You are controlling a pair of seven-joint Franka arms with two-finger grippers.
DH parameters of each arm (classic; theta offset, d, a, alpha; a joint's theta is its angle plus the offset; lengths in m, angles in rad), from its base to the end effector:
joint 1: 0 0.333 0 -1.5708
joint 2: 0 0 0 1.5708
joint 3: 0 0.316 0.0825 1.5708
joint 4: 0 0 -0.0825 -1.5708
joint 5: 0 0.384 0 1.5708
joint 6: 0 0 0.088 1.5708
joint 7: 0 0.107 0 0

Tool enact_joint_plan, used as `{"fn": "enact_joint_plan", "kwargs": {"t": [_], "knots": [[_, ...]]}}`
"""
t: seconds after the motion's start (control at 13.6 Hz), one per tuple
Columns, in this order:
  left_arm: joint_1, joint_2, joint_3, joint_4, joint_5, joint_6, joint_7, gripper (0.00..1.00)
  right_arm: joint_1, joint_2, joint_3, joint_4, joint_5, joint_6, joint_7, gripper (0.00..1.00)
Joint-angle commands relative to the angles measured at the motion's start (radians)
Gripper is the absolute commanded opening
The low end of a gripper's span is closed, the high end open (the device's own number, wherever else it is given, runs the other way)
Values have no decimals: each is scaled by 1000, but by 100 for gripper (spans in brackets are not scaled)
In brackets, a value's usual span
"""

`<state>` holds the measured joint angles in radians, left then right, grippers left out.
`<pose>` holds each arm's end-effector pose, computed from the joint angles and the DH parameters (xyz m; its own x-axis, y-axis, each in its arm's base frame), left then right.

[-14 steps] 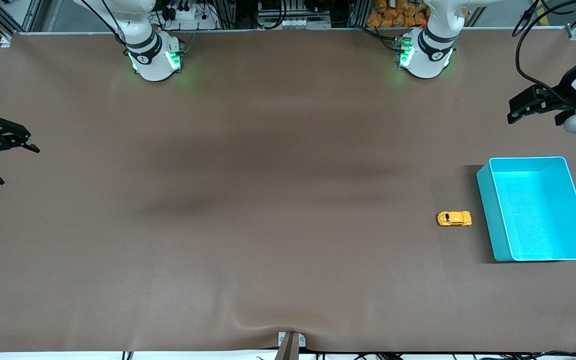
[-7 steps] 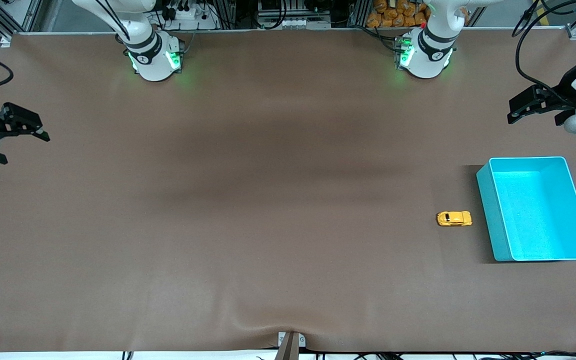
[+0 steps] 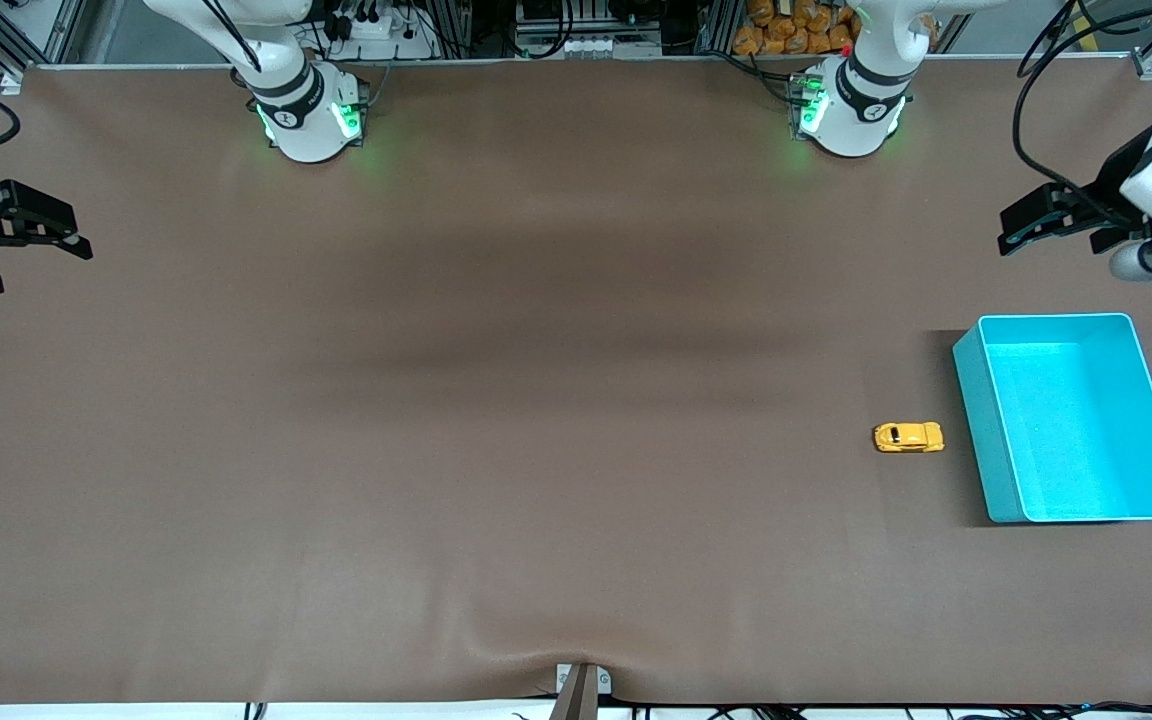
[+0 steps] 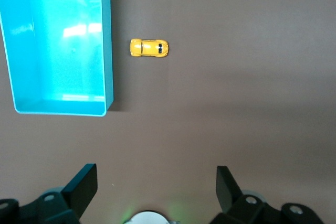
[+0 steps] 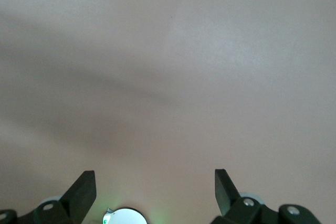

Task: Wind and store yellow beetle car
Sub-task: 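Move the left gripper over the cyan bin toward the car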

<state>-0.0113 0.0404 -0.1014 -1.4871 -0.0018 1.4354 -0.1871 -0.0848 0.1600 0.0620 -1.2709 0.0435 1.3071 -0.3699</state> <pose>0.5496 -0.0611 0.6299 0.9931 0.0743 -0.0913 0.0735 -0.9972 -0.0113 0.5744 -0.0112 0.6503 0.9316 0.3508 -0.0954 0.3425 -0.9348 -0.0937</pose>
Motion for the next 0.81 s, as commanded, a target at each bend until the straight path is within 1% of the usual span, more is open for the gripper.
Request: {"fn": "enact_joint_plan", "kwargs": {"t": [0.0, 0.22, 0.37, 0.59, 0.74], "knots": [[-15, 6, 2, -31, -13, 6, -141, 100, -16, -20, -4, -4, -10, -22, 17, 100], [-3, 4, 2, -73, -13, 49, -308, 100, -20, -20, -4, -4, -22, -20, 16, 100], [1, 4, 5, -106, -12, 89, -426, 100, -18, -19, -2, -4, -59, -20, 19, 100], [24, 7, 5, -140, -12, 126, -581, 100, -17, -19, 1, -4, -73, -8, 178, 100], [24, 9, 5, -179, -12, 183, -682, 100, -18, -40, 2, -8, -83, 17, 184, 100]]}}
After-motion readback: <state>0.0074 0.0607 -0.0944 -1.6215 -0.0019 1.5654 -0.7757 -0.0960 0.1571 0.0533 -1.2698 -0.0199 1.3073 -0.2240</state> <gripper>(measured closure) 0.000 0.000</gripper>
